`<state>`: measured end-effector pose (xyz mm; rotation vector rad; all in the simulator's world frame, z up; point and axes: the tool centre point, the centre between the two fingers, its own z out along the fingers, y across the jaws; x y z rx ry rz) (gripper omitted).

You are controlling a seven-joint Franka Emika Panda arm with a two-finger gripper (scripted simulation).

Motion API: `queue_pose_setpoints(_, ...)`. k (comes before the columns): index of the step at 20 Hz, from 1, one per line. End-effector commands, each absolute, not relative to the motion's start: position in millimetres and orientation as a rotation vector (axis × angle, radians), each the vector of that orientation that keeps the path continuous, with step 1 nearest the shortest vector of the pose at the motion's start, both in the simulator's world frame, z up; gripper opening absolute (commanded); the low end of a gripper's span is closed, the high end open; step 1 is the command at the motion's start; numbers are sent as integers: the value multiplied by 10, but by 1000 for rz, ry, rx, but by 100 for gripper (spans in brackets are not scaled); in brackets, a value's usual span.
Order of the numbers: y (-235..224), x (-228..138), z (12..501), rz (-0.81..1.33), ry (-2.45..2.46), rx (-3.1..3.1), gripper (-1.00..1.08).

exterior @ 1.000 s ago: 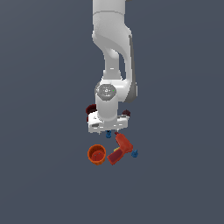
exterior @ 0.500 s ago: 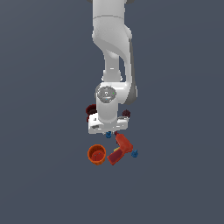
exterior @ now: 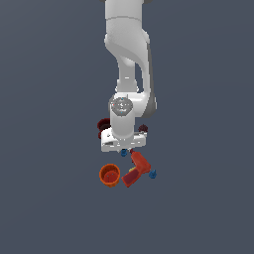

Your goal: Pick up a designated object from a clutter of objects.

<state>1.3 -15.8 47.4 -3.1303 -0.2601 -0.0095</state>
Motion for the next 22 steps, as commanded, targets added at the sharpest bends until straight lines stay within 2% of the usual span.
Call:
queue_pose_setpoints(1, -130, 5, 512, -11, -261, -3130, -100)
queue_pose_setpoints(12, 215, -140, 1011, -9, -260, -3131, -100)
queue_pose_setpoints(22, 831, -389, 1915, -7, -259, -3134, -100)
